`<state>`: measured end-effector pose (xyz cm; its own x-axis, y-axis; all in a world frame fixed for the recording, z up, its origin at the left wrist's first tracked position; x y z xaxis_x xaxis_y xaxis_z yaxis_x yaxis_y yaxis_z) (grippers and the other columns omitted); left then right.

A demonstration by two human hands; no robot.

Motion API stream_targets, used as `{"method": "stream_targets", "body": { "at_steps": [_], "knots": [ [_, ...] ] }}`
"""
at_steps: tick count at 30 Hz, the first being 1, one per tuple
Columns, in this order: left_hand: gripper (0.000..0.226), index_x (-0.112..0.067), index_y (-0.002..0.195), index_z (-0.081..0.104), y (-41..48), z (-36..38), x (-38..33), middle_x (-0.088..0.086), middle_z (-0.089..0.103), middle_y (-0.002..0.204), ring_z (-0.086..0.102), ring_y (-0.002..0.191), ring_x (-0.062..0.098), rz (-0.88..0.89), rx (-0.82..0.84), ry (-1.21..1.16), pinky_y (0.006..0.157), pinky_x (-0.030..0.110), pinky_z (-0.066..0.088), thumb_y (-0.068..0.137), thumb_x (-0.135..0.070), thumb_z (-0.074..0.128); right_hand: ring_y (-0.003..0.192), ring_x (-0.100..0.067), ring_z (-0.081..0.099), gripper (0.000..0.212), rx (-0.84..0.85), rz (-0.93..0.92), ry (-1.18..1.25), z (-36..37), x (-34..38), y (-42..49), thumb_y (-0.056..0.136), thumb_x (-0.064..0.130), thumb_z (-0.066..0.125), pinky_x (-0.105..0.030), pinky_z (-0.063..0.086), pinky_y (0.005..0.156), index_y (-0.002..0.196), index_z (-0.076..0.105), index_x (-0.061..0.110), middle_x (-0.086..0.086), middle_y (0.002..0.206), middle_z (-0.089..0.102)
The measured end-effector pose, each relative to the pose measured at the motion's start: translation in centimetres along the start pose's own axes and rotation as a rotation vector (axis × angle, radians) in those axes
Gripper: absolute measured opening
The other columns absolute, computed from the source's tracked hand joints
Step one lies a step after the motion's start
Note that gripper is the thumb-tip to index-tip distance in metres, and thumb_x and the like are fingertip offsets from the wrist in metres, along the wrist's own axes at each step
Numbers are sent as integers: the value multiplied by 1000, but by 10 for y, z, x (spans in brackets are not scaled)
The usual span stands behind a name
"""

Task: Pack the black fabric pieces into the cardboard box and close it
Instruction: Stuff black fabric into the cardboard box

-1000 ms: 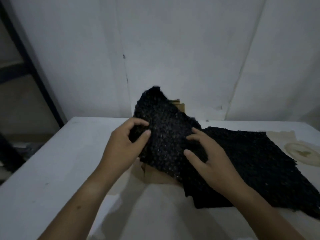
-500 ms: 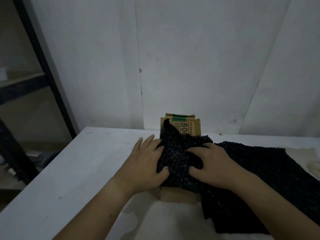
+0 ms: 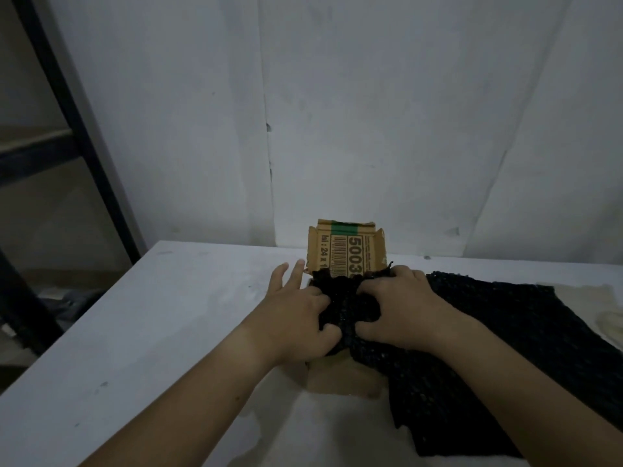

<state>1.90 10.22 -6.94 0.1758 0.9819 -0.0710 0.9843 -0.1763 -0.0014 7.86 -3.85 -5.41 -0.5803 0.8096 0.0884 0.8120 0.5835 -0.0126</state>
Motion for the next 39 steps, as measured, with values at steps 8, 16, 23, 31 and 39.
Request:
{"method": "stream_targets", "body": {
  "at_steps": [8,16,23,31,39],
  "knots": [
    [87,-19,160,3,7,8,0,4,16,166,-7,153,27,-18,-16,-32,119,49,-14,82,-52,23,114,-18,48,59,-376,52,-5,-4,-10,-27,77,60,59,-37,42,97,126,60,26,6,126,53],
    [61,-19,99,69,5,3,-7,3,40,137,19,141,27,-49,-34,28,120,52,-7,81,-55,23,144,-30,16,54,-71,-42,-94,14,-3,-9,87,46,42,-43,5,116,137,53,27,4,146,47],
    [76,-17,127,64,11,4,-4,2,35,156,-1,153,30,-82,52,-18,119,50,-13,77,-58,23,128,-31,43,59,304,5,-20,28,-4,20,91,54,39,-41,32,109,142,41,25,-11,143,47],
    [29,-27,111,57,-15,-20,-2,-7,54,133,5,154,23,12,-237,-168,115,37,-15,88,-42,49,89,1,64,14,59,-156,488,-32,-17,-31,80,37,66,-23,52,82,94,67,39,20,95,68],
    [33,-34,109,69,-39,0,1,-21,46,137,4,152,10,41,-158,-220,117,37,-15,97,-43,40,119,-15,39,38,-11,-258,59,-5,5,-56,77,55,60,-32,37,102,107,68,34,18,103,64]
  ]
}}
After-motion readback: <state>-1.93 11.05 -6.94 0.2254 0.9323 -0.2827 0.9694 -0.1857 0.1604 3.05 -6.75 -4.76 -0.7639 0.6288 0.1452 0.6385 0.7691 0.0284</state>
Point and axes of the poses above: each hand's wrist, its own y-axis towards the middle knuckle, its own z-axis out of the palm, x = y × z, the point moved 6 cm from there along y, towards the middle knuckle
